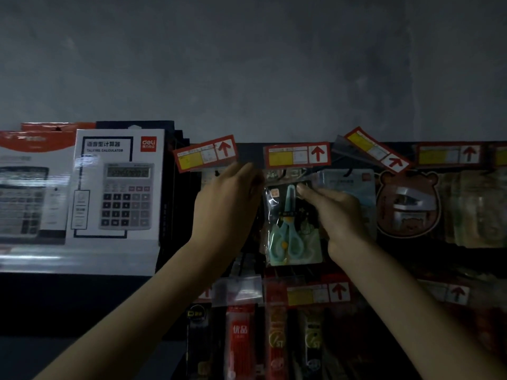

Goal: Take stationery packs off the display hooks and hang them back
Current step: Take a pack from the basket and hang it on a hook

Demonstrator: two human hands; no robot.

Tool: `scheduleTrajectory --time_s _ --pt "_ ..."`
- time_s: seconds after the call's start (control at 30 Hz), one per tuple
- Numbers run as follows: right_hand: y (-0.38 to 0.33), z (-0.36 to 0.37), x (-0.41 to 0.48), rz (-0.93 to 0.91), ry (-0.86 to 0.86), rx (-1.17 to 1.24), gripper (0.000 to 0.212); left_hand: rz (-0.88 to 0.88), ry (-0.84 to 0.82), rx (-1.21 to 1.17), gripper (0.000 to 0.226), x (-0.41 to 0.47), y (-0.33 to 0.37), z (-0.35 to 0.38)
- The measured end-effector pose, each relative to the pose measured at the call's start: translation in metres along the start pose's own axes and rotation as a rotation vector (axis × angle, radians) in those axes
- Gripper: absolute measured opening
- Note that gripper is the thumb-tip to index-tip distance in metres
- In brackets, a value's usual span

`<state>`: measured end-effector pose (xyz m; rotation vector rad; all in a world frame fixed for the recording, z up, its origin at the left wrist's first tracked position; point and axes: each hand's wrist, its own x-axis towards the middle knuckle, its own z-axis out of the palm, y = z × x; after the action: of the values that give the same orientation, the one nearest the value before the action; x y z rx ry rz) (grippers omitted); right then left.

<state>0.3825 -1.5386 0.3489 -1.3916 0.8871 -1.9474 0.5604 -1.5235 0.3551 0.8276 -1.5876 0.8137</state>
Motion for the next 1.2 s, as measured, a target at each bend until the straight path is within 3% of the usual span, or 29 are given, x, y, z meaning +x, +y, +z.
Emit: scheduleTrajectory --time_s 0.1,0.23,0.37,0.43,0.57,0.67,0.77,0.87,1.2 --pt "0.003 0.000 -0.001 -0.046 0.004 -0.106 0.021 -0.150 -0.143 -0.027 0.017 -0.029 0.002 0.002" --pt "0.007 -0.002 -0.003 -0.069 -0.016 -0.167 0.044 -0.407 -0.374 -0.262 0.050 -0.058 0.000 0.012" --pt "0.012 -0.009 -0.014 -0.156 -0.069 -0.319 0.027 -0.593 -0.436 -0.575 0.055 -0.064 -0.006 0.022" --pt "0.018 -0.011 -0.023 -0.193 -0.070 -0.487 0.018 -0.610 -0.416 -0.589 0.046 -0.063 -0.006 0.023" --pt "0.029 -0.014 -0.038 -0.376 -0.008 -0.889 0.050 -0.625 -0.395 -0.512 0.043 -0.061 -0.001 0.031" --pt "0.035 -0.009 -0.035 -0.449 0.018 -0.944 0.041 -0.609 -0.355 -0.373 0.041 -0.059 0.008 0.039" --pt "0.039 -0.004 -0.029 -0.409 0.012 -1.016 0.017 -0.573 -0.341 -0.237 0.044 -0.056 0.015 0.044" --pt "0.044 -0.002 -0.026 -0.375 0.020 -1.010 0.012 -0.565 -0.343 -0.166 0.044 -0.056 0.017 0.051" --pt "0.049 0.000 -0.021 -0.261 -0.023 -1.053 0.031 -0.553 -0.375 -0.119 0.030 -0.054 0.014 0.066"
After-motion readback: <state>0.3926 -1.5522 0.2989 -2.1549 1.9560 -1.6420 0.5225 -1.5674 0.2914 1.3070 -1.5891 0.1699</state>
